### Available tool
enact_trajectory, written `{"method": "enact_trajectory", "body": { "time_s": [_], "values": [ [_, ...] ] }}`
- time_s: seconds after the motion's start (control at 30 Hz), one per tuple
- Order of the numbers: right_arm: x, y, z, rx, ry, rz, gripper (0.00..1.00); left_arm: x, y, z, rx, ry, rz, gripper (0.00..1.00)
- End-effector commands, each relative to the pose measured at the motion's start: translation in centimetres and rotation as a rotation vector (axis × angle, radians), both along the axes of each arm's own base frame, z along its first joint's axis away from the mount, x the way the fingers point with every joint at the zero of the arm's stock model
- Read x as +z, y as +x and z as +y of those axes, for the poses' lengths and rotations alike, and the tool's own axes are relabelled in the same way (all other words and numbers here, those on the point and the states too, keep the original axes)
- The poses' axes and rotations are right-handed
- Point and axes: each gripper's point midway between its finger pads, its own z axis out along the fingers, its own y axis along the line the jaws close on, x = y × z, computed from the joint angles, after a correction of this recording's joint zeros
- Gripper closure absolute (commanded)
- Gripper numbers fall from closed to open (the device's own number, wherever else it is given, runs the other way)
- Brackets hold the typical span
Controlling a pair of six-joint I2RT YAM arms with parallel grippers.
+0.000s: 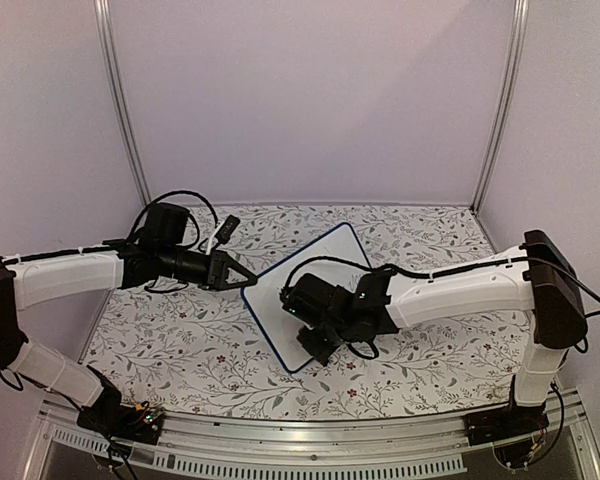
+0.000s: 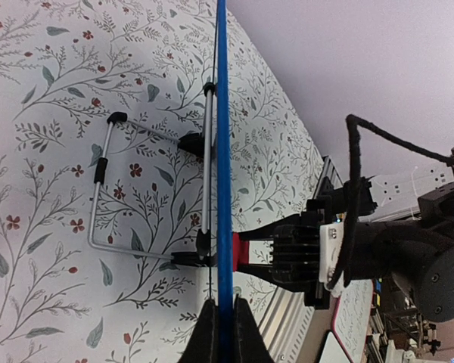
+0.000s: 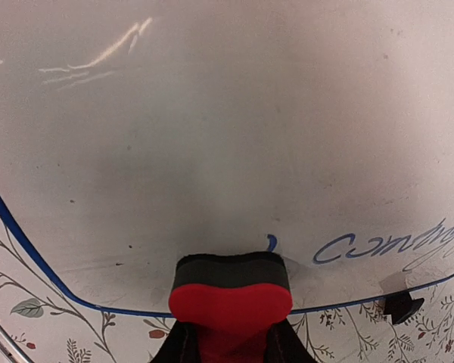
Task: Erase the whiteboard
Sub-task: Erase the whiteboard at the center of the board.
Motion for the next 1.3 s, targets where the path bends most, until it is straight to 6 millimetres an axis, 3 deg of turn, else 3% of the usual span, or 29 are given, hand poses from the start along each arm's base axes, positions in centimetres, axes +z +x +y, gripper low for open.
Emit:
{"method": "enact_trajectory", "body": {
  "time_s": [0.0,0.27,0.7,0.87,1.27],
  "values": [
    [-0.9,-0.3,-0.7,-0.014,0.006,0.039,0.78,1.2,-1.1,-0.5,-0.063,-0.05,-0.027,1.0],
    [-1.0,-0.4,-0.6,-0.008,0.003,0.038,0.77,1.3,-1.1,-0.5,-0.063,-0.05,-0.028,1.0],
    [4.8,3.2,2.3,0.01,0.067,-0.084,0.77,1.4,-1.1,-0.5,-0.063,-0.051,-0.032,1.0],
    [4.1,3.3,1.8,0.027,0.03,-0.068,0.77,1.5,-1.2,-0.5,-0.064,-0.052,-0.037,1.0],
    [0.7,0.9,-0.6,0.04,-0.029,0.045,0.77,1.3,-1.1,-0.5,-0.064,-0.051,-0.029,1.0]
  ]
}}
